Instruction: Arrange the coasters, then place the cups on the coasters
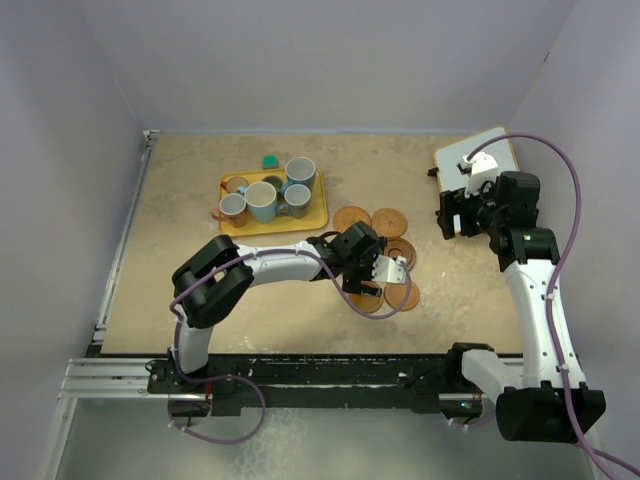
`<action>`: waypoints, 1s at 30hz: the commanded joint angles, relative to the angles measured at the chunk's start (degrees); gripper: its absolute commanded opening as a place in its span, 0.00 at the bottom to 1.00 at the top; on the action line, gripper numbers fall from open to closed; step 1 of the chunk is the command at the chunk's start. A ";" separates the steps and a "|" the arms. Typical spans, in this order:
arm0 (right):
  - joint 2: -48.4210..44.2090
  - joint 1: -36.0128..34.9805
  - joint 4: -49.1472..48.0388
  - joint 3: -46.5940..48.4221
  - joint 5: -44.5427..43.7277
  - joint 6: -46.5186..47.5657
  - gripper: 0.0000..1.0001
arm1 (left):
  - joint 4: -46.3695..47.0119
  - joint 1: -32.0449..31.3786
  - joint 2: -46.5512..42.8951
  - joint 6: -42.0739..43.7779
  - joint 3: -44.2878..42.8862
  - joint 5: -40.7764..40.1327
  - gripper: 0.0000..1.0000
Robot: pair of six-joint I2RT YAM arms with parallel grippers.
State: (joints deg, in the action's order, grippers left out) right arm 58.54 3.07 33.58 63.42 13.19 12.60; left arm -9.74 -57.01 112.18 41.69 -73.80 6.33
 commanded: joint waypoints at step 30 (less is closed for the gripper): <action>0.60 0.27 -0.46 1.74 0.95 0.80 0.80 | -6.48 2.28 -4.80 3.38 1.81 1.54 0.92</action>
State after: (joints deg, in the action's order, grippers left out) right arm 58.92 3.07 33.69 63.42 13.19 12.62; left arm -14.59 -55.18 109.80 45.12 -72.27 6.72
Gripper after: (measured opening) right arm 0.798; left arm 0.918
